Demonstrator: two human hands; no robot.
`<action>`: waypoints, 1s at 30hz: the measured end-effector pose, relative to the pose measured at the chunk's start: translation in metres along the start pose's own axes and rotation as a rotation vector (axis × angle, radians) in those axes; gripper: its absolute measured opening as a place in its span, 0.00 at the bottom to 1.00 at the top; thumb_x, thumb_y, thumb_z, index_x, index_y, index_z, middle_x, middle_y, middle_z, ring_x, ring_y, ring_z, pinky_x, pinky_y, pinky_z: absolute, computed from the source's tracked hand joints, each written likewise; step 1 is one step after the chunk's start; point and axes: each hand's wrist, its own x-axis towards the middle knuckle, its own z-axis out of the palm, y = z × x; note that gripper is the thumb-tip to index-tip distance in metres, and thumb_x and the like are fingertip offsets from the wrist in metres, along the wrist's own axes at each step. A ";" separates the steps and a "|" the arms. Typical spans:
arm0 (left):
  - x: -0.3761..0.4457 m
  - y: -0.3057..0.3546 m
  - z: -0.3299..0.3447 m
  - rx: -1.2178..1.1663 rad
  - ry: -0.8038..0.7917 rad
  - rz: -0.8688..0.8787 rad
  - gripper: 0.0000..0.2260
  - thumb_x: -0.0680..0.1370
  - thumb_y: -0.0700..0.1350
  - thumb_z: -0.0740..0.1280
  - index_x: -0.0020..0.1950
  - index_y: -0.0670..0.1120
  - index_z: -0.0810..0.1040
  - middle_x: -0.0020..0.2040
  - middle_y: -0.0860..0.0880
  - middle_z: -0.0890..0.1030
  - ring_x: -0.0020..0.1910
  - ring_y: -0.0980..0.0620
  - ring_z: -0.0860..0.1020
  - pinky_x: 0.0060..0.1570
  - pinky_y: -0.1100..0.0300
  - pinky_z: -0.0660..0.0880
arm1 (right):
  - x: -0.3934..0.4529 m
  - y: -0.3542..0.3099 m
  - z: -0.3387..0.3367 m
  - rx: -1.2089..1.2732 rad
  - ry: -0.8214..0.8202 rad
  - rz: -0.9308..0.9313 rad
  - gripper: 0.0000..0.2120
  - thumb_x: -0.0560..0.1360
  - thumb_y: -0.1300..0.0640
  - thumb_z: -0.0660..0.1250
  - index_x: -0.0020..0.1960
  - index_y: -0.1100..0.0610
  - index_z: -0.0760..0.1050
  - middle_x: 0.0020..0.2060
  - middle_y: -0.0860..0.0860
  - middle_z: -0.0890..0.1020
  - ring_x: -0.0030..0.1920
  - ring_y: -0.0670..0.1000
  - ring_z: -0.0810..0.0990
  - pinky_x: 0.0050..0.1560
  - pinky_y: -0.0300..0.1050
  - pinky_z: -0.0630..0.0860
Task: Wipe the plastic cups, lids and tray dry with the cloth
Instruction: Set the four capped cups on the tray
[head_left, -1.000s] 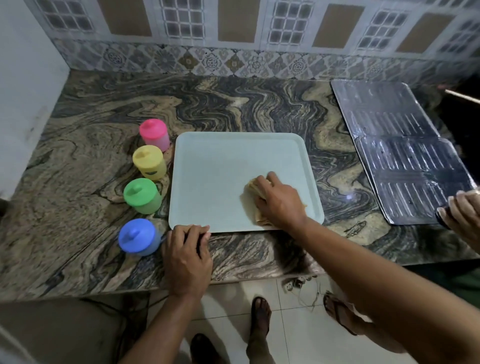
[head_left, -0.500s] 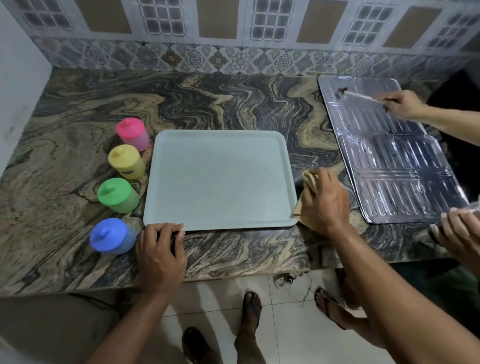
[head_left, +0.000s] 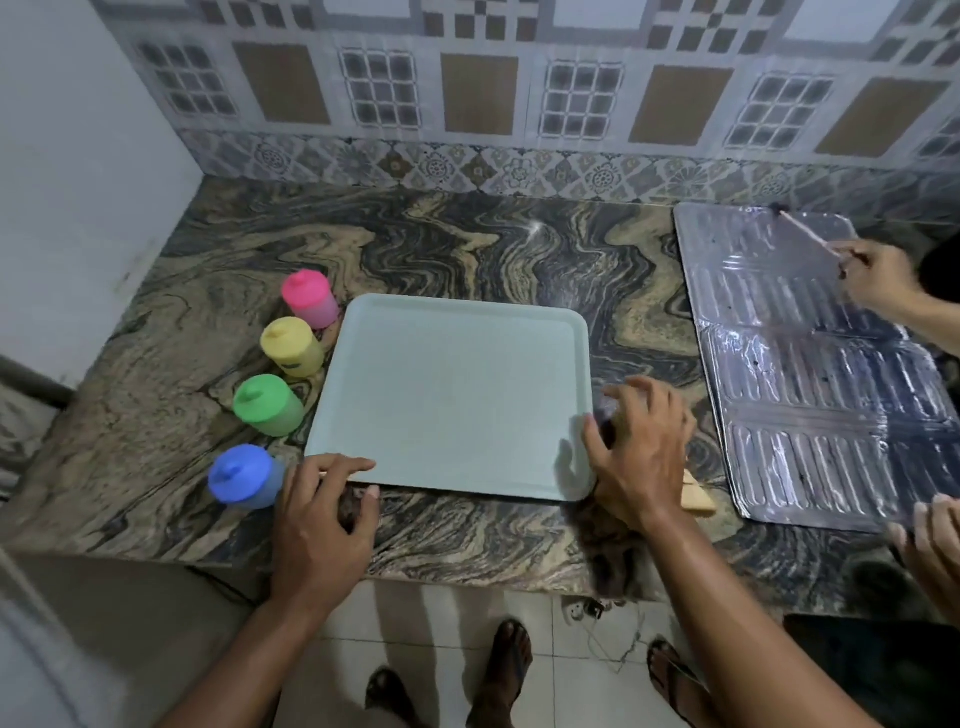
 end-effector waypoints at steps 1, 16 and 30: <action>0.001 0.004 -0.007 0.008 0.036 -0.005 0.12 0.78 0.48 0.66 0.59 0.48 0.82 0.54 0.50 0.74 0.54 0.44 0.76 0.56 0.44 0.75 | -0.001 -0.013 0.003 0.027 -0.006 -0.034 0.16 0.75 0.46 0.70 0.59 0.53 0.81 0.60 0.54 0.79 0.63 0.58 0.74 0.64 0.59 0.67; 0.003 -0.088 -0.080 0.191 0.047 -0.284 0.38 0.64 0.53 0.83 0.72 0.50 0.76 0.62 0.47 0.72 0.59 0.41 0.78 0.56 0.44 0.79 | -0.007 -0.292 0.099 0.336 -0.485 -0.577 0.34 0.71 0.51 0.75 0.76 0.53 0.73 0.60 0.59 0.78 0.56 0.66 0.76 0.50 0.60 0.77; 0.028 -0.100 -0.089 -0.038 -0.038 -0.233 0.27 0.67 0.56 0.79 0.65 0.55 0.78 0.57 0.56 0.80 0.54 0.50 0.81 0.48 0.51 0.80 | -0.013 -0.303 0.126 0.416 -0.420 -0.405 0.25 0.75 0.48 0.76 0.70 0.52 0.76 0.60 0.55 0.79 0.59 0.61 0.79 0.50 0.57 0.80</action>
